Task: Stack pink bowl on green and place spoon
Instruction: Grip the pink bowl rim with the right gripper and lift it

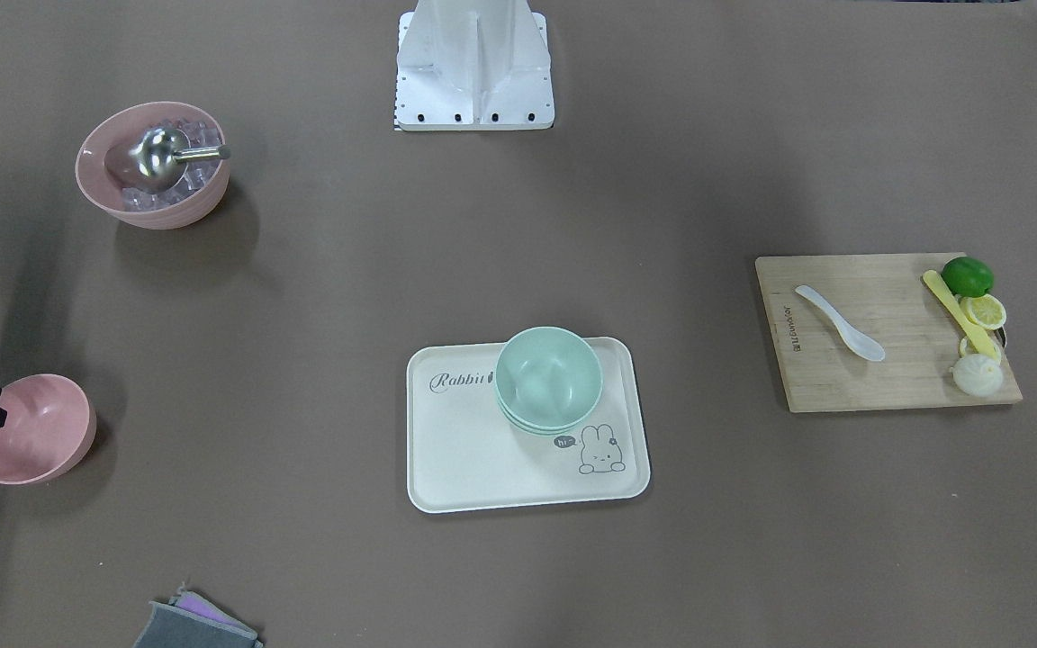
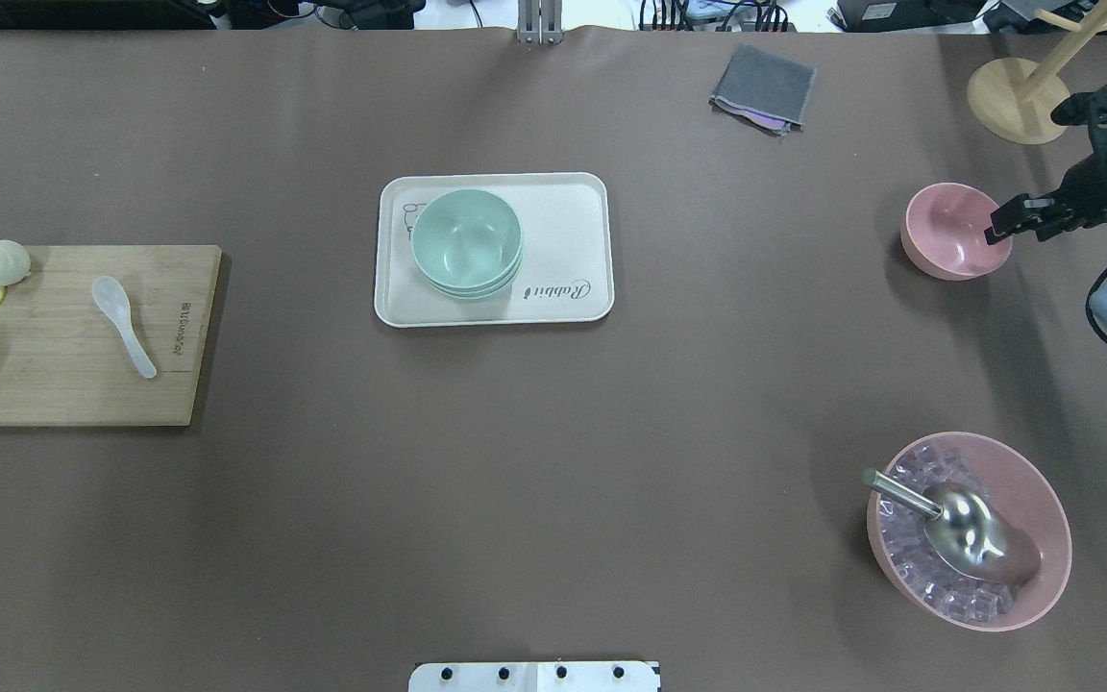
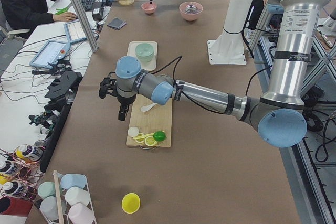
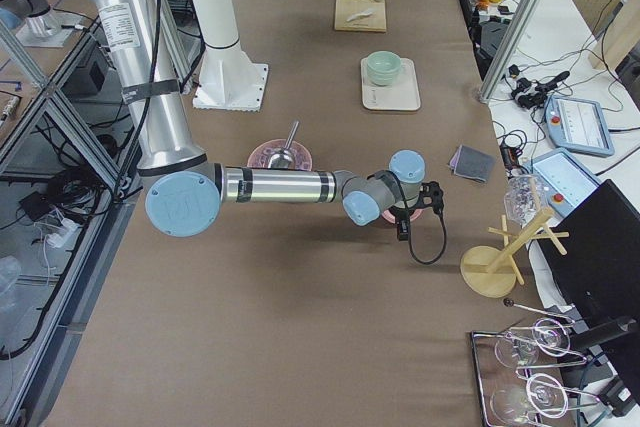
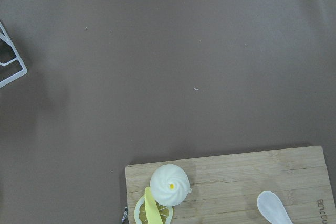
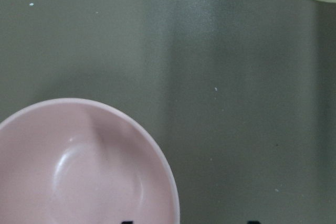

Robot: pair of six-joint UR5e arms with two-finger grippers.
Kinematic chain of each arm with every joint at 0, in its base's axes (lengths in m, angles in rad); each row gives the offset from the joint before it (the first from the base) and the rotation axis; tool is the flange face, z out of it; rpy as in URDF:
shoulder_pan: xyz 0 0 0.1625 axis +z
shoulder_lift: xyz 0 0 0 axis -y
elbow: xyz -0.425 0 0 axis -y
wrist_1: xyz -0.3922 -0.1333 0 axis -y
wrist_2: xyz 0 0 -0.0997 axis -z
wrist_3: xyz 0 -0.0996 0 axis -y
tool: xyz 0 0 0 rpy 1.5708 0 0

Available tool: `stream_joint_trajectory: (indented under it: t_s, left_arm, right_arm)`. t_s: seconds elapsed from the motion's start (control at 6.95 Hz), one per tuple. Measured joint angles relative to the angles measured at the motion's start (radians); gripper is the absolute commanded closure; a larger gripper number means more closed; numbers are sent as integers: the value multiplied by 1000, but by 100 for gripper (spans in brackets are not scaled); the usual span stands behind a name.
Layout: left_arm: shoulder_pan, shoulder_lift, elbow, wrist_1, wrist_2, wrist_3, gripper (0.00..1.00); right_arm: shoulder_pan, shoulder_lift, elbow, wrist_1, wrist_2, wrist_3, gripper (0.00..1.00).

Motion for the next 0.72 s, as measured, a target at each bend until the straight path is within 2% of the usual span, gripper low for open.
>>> stream_joint_trajectory:
  t_s: [0.43,0.72]
  left_arm:
    - [0,-3,0,0,0,-1,2]
    - [-1,-3,1,1,0,-3,2]
  right_arm:
    - [-15,10,11,5,11,74,100]
    - [3,30,58,10,106,194,100]
